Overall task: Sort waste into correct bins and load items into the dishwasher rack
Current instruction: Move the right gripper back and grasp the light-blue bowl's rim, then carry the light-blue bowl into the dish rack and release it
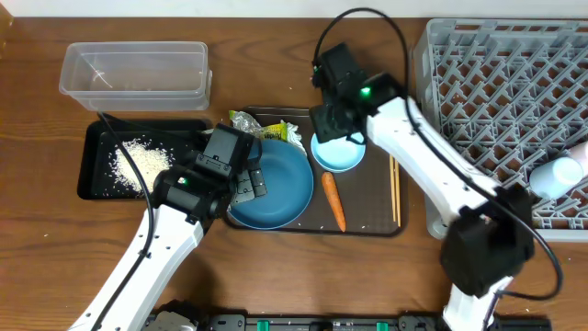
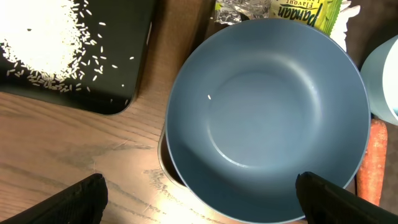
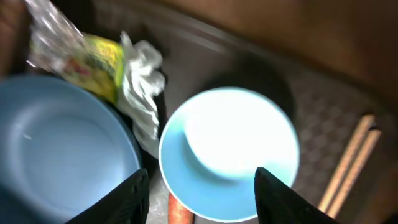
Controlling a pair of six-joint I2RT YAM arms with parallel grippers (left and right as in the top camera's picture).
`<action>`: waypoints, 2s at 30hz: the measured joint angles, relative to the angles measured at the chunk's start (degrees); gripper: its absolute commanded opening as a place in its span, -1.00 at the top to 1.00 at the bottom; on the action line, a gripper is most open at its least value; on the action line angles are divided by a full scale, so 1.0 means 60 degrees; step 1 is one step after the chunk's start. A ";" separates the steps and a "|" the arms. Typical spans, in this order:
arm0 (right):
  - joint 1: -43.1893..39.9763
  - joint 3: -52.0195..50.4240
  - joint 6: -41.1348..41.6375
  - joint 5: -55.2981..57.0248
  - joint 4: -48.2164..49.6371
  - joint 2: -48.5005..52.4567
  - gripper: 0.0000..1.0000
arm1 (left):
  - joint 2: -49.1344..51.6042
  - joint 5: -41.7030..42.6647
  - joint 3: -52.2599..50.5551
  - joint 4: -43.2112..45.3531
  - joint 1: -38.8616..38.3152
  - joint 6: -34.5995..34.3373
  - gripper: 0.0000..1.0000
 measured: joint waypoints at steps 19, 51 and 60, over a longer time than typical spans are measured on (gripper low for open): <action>0.0517 -0.0004 0.0619 -0.0208 0.0594 0.1807 0.04 | 0.0000 -0.0004 0.0000 0.0004 0.0000 0.0000 -0.99; 0.0018 -0.0004 0.1450 0.0441 0.0885 0.0044 0.98 | 0.0000 0.0000 0.0000 0.0000 0.0000 -0.0004 -0.99; -0.3945 0.0095 0.1519 -0.0579 0.1479 -0.2878 0.98 | 0.0000 0.0000 0.0000 0.0004 0.0000 -0.0004 -0.99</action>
